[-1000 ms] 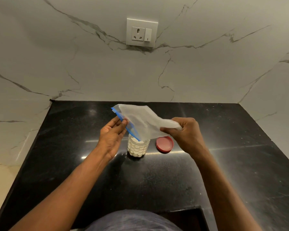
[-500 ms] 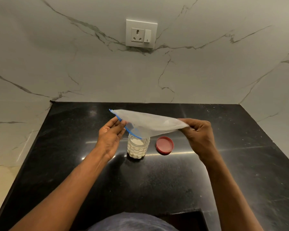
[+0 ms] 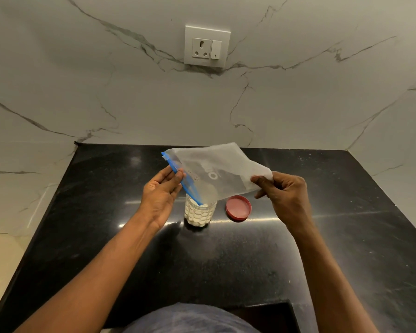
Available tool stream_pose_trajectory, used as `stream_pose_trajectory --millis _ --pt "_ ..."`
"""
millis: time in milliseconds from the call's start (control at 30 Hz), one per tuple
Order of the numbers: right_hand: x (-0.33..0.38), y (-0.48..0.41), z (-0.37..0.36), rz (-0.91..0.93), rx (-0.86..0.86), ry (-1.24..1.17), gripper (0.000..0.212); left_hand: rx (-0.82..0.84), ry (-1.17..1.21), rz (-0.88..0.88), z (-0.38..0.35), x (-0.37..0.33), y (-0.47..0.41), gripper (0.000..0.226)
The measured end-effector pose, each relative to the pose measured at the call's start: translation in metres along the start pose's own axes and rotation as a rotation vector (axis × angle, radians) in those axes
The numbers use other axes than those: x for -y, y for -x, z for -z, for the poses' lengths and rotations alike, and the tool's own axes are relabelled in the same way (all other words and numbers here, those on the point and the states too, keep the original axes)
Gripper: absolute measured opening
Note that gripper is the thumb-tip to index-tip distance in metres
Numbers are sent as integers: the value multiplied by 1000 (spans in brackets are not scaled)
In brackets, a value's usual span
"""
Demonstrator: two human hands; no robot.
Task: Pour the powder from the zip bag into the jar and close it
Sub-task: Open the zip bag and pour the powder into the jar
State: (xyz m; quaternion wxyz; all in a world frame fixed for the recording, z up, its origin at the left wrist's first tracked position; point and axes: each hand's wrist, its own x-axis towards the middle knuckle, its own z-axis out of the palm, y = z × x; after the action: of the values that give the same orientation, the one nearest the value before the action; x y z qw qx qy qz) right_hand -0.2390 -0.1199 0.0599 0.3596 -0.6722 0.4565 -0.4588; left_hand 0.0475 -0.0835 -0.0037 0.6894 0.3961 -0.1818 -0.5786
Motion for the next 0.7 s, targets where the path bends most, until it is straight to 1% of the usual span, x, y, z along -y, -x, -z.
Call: stream_pose_trajectory --millis 100,200,233,300,333,400,467,500,567,600,667,700 --pt "-2 -1 5 2 -65 -48 8 27 -35 3 -5 -4 2 42" --pt "-3 2 8 -27 -95 -111 10 50 -76 -26 -15 -12 0 41" --pt "-3 4 8 -65 -104 -139 10 52 -102 -39 -19 -17 -1 40" --pt "-4 8 6 -178 -133 -235 21 50 -219 -73 -31 -30 -3 38" --pt "-5 11 5 -264 -135 -315 27 57 -292 -95 -36 -38 -5 32" --pt "-8 21 -4 -473 -94 -496 29 117 -419 -133 -47 -55 -7 19" --pt "-15 37 -20 -646 -29 -621 29 185 -518 -134 -57 -72 -7 20" --pt "-19 46 -29 -701 10 -639 29 202 -569 -136 -60 -79 -7 21" --pt "-27 62 -47 -752 73 -636 34 225 -663 -162 -65 -88 -3 18" --pt "-30 68 -53 -758 87 -628 40 230 -704 -182 -67 -91 -1 16" --pt "-34 73 -60 -754 76 -605 51 219 -794 -229 -68 -95 3 11" --pt "-35 73 -61 -737 57 -591 52 209 -844 -254 -67 -98 4 11"
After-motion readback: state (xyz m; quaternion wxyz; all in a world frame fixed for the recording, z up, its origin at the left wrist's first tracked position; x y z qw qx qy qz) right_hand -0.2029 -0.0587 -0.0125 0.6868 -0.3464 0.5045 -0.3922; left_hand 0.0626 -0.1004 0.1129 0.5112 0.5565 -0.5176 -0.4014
